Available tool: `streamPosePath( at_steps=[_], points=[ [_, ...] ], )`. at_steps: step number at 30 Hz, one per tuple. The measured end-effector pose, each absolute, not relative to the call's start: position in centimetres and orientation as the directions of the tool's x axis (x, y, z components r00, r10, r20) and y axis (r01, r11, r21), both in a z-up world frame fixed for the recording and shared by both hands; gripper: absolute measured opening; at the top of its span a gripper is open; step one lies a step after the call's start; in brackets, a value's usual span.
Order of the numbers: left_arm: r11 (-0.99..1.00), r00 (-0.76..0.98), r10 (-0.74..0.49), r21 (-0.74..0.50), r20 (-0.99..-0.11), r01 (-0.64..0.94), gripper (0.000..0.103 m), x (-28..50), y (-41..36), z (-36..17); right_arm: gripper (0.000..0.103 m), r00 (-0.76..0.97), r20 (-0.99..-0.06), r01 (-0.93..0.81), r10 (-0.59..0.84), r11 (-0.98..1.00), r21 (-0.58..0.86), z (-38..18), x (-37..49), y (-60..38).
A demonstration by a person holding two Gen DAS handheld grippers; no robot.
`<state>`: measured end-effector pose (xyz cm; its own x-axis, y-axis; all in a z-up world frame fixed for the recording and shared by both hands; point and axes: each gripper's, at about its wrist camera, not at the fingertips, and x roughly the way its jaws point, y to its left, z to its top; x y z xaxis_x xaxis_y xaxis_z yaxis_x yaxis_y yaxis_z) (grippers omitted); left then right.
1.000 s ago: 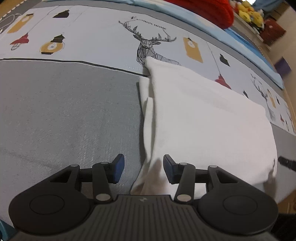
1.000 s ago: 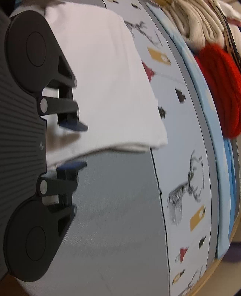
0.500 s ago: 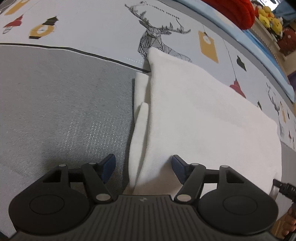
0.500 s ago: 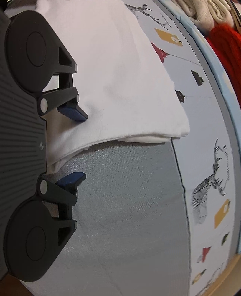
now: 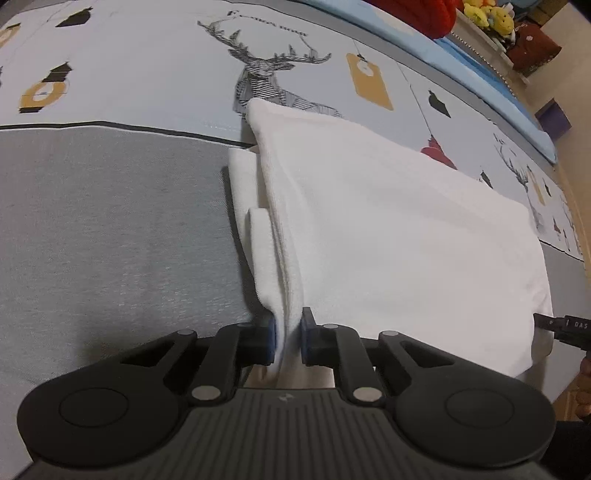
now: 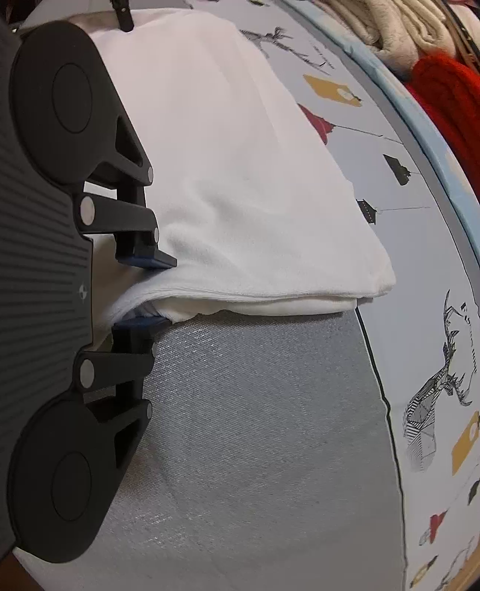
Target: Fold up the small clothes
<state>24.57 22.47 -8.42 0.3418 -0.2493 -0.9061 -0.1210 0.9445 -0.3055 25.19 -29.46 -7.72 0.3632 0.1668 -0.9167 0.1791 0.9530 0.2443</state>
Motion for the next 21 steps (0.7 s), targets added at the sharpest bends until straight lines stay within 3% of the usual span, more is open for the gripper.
streamPosePath(
  at_steps=[5,10,12,14,17,21],
  points=[
    [0.927,0.344,-0.252,-0.328,-0.904,-0.183,0.018,24.1,24.7,-8.2,0.03,0.349,-0.91,0.136,0.223,0.949,0.284,-7.6,24.9,-28.9],
    [0.923,0.325,-0.26,-0.333,-0.909,-0.194,0.053,24.0,25.3,-8.3,0.039,0.397,-0.91,0.06,0.119,0.986,0.155,-5.5,24.4,-28.0],
    [0.928,0.315,-0.269,-0.332,-0.91,-0.167,0.053,24.0,25.1,-8.4,0.044,0.495,-0.867,0.05,0.066,0.993,0.104,-2.8,23.7,-28.1],
    [0.934,0.306,-0.27,-0.325,-0.913,-0.147,0.053,24.0,24.8,-8.6,0.057,0.585,-0.808,0.039,0.066,0.993,0.11,-0.4,22.7,-28.4],
    [0.936,0.301,-0.264,-0.319,-0.916,-0.149,0.056,24.2,24.6,-8.9,0.058,0.687,-0.725,0.046,0.057,0.991,0.122,1.0,20.7,-29.3],
    [0.945,0.303,-0.24,-0.293,-0.922,-0.143,0.06,24.5,23.8,-9.2,0.058,0.667,-0.745,0.117,0.034,0.982,0.15,0.0,20.2,-30.0]
  ],
)
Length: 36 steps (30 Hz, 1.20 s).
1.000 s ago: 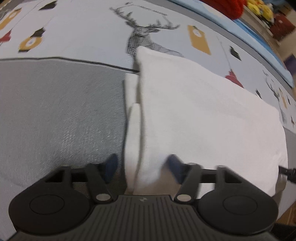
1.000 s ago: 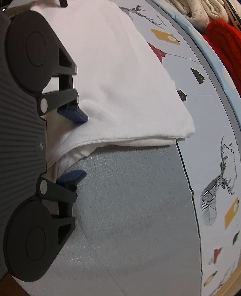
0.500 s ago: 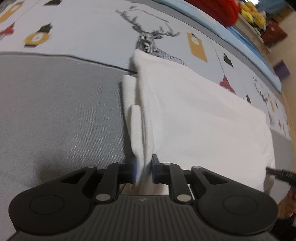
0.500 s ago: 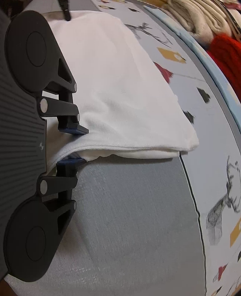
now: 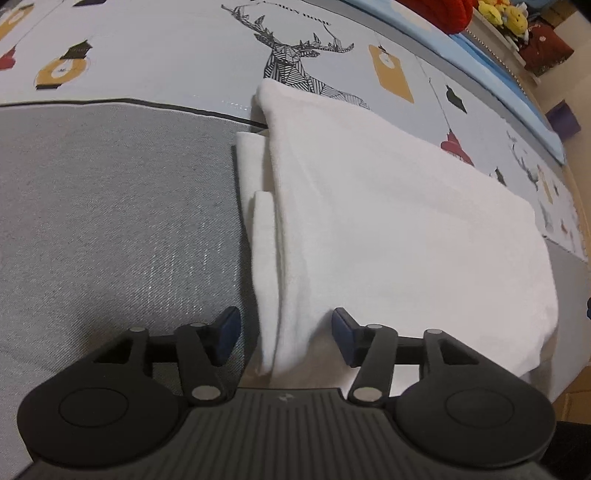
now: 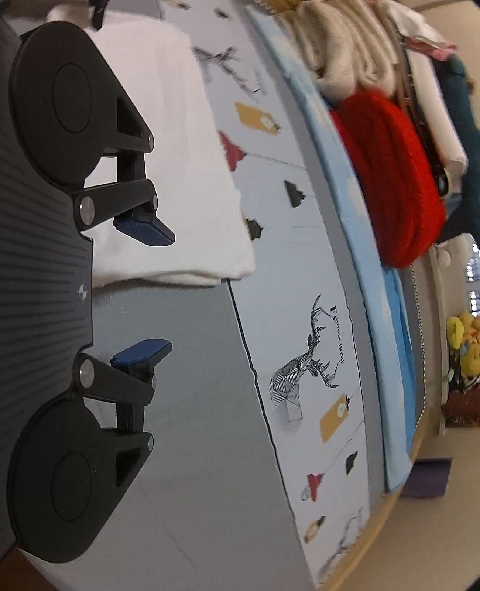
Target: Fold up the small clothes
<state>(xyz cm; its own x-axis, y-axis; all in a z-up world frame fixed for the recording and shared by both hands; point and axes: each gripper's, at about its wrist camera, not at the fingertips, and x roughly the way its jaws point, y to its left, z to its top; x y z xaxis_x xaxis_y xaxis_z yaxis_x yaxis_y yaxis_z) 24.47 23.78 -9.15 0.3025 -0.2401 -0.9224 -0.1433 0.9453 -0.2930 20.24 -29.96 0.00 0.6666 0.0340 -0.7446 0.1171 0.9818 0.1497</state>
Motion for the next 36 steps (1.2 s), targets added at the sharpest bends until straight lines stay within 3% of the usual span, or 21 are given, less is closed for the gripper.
streamPosePath(
  at_steps=[4,25,36],
  points=[
    [0.958,0.312,-0.205,-0.256,-0.928,-0.132,0.06,24.7,22.9,-9.1,0.058,0.632,-0.775,0.074,0.002,0.995,0.063,-1.2,20.2,-28.8],
    [0.96,0.318,-0.219,-0.262,-0.922,-0.098,0.043,24.9,22.3,-9.1,0.058,0.608,-0.794,0.147,-0.003,0.983,0.109,-1.8,20.0,-31.2],
    [0.96,0.316,-0.219,-0.262,-0.923,-0.1,0.043,24.9,22.3,-9.1,0.058,0.604,-0.797,0.142,-0.004,0.984,0.103,-1.9,20.1,-31.0]
  ],
)
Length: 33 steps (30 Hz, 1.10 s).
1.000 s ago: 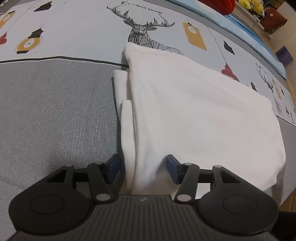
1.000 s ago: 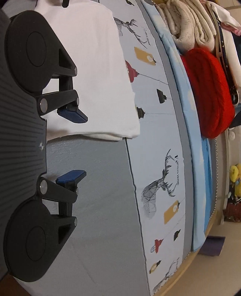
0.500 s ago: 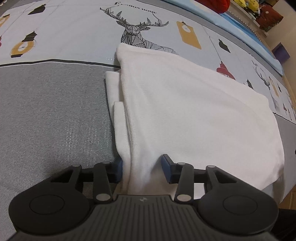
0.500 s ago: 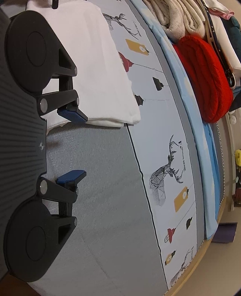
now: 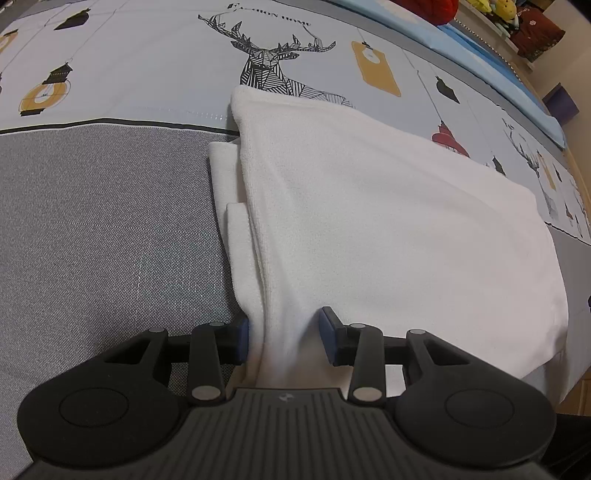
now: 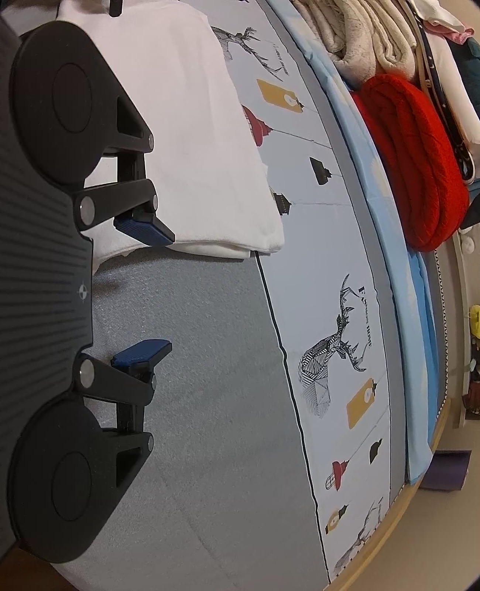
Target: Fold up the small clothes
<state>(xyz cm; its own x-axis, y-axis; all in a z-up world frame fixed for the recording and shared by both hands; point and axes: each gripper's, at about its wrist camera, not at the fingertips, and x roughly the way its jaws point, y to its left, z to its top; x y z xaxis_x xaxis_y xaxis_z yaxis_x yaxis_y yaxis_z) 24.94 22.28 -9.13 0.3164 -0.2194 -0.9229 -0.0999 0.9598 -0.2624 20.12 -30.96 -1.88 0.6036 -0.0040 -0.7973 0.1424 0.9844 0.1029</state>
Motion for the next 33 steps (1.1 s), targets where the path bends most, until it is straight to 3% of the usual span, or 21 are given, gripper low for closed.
streamPosePath(
  at_steps=[26,33],
  points=[
    [0.962,0.316,-0.214,-0.255,-0.924,-0.093,0.043,24.96,22.21,-9.2,0.058,0.599,-0.801,0.139,-0.006,0.986,0.097,-1.95,20.1,-30.74],
    [0.964,0.317,-0.211,-0.251,-0.925,-0.089,0.034,24.97,22.1,-9.11,0.058,0.596,-0.803,0.138,-0.006,0.986,0.095,-2.0,20.15,-30.7]
  ],
)
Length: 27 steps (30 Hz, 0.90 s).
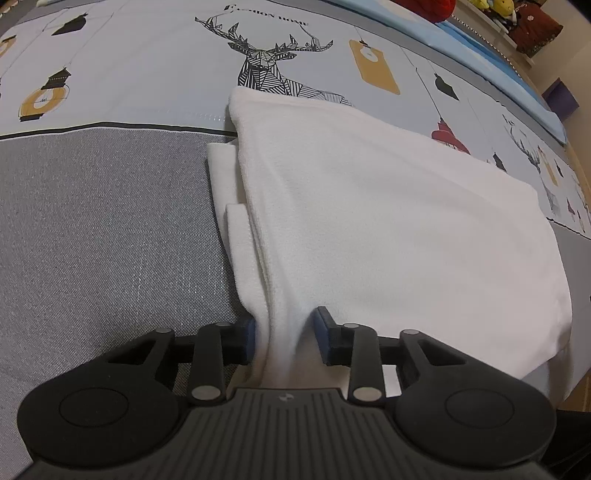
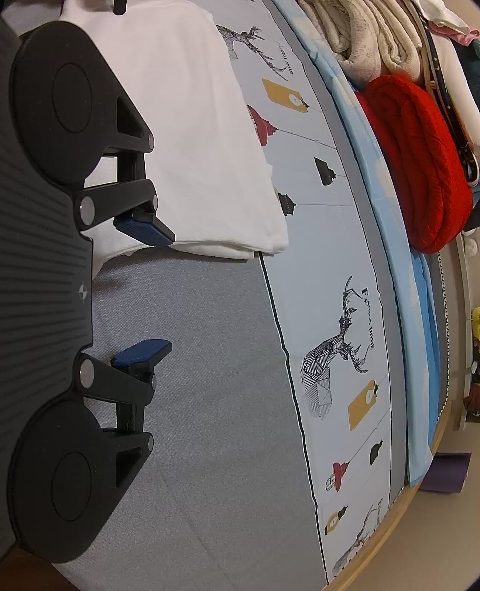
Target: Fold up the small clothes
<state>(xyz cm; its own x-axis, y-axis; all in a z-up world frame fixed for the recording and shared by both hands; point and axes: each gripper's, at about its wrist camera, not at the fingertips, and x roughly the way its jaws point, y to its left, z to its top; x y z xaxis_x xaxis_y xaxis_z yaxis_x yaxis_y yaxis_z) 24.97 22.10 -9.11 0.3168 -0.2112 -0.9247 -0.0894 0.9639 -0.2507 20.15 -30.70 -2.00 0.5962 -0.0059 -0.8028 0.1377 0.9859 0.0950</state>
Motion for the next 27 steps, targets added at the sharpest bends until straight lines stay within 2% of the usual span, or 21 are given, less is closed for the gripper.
streamPosePath(
  at_steps=[6,15,19,27],
  points=[
    [0.963,0.319,-0.211,-0.252,-0.924,-0.095,0.022,25.0,22.38,-9.04,0.058,0.596,-0.803,0.137,-0.006,0.986,0.094,-2.0,20.18,-30.65],
    [0.964,0.32,-0.211,-0.251,-0.924,-0.091,0.021,24.98,22.43,-8.96,0.058,0.594,-0.804,0.133,-0.005,0.987,0.091,-2.03,20.26,-30.64],
    [0.964,0.324,-0.209,-0.25,-0.923,-0.088,0.016,24.97,22.41,-8.85,0.058,0.595,-0.804,0.132,-0.005,0.987,0.092,-2.06,20.25,-30.7],
    [0.967,0.342,-0.198,-0.24,-0.918,-0.082,0.013,24.61,22.51,-8.21,0.058,0.595,-0.804,0.132,-0.004,0.987,0.093,-2.07,20.31,-30.7]
  ],
)
